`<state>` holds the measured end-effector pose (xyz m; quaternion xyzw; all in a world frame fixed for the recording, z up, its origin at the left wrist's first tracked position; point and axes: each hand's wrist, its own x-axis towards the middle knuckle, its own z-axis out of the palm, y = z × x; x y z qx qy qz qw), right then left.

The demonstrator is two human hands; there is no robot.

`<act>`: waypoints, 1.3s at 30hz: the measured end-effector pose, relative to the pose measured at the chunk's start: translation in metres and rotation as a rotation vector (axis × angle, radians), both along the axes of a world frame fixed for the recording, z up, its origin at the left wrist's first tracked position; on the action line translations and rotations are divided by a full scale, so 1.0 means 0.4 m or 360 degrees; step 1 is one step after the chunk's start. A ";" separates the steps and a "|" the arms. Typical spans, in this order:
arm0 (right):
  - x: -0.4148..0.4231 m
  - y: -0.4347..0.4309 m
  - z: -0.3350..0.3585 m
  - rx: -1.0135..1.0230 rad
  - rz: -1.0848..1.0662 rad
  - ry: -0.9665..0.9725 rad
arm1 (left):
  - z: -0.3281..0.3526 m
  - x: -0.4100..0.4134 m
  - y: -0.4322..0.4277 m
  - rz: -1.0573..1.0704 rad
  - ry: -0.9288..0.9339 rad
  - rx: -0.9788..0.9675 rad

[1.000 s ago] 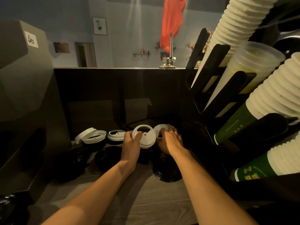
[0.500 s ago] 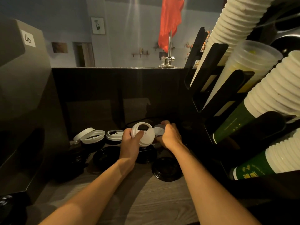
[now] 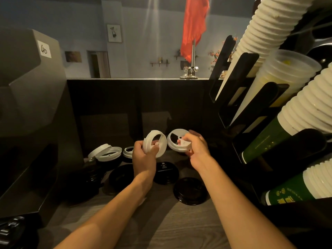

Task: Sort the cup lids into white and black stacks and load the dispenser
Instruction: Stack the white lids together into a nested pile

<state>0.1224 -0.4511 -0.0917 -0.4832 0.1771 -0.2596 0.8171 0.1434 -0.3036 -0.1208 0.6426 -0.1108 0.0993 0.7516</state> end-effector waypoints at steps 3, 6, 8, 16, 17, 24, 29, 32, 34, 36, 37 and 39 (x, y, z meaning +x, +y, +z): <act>-0.003 0.011 0.008 0.0150 0.0200 -0.0022 | 0.007 0.001 0.006 -0.0003 0.0078 -0.0108; 0.005 0.030 -0.004 0.0129 0.0339 0.0009 | 0.006 0.006 0.005 -0.0054 0.0161 -0.0216; 0.015 0.040 -0.016 -0.0007 0.0334 0.0061 | 0.004 0.008 0.005 -0.0102 0.0213 -0.0288; 0.004 0.061 -0.032 -0.0855 0.0211 0.0293 | 0.007 0.009 0.006 -0.0259 0.0291 -0.0492; 0.004 0.063 -0.032 -0.0916 0.0202 0.0269 | 0.007 0.009 0.005 -0.0267 0.0289 -0.0458; -0.004 0.066 -0.028 -0.1644 0.0082 0.0320 | 0.003 0.012 0.006 -0.0259 0.0279 -0.0332; -0.008 0.069 -0.026 -0.1687 0.0010 0.0250 | 0.002 0.014 0.009 -0.0243 0.0214 -0.0332; -0.011 0.081 -0.021 -0.1178 0.0327 0.0130 | 0.000 0.016 0.011 -0.0279 0.0225 -0.0404; -0.011 0.082 -0.016 -0.0959 0.0452 0.0063 | 0.000 0.017 0.014 -0.0307 0.0252 -0.0447; -0.011 0.077 -0.010 -0.0838 0.0476 0.0002 | -0.001 0.018 0.013 -0.0332 0.0257 -0.0433; -0.011 0.074 -0.009 -0.0787 0.0482 -0.0010 | -0.002 0.018 0.012 -0.0335 0.0251 -0.0400; -0.013 0.069 -0.009 -0.0695 0.0482 -0.0008 | -0.003 0.017 0.010 -0.0351 0.0241 -0.0340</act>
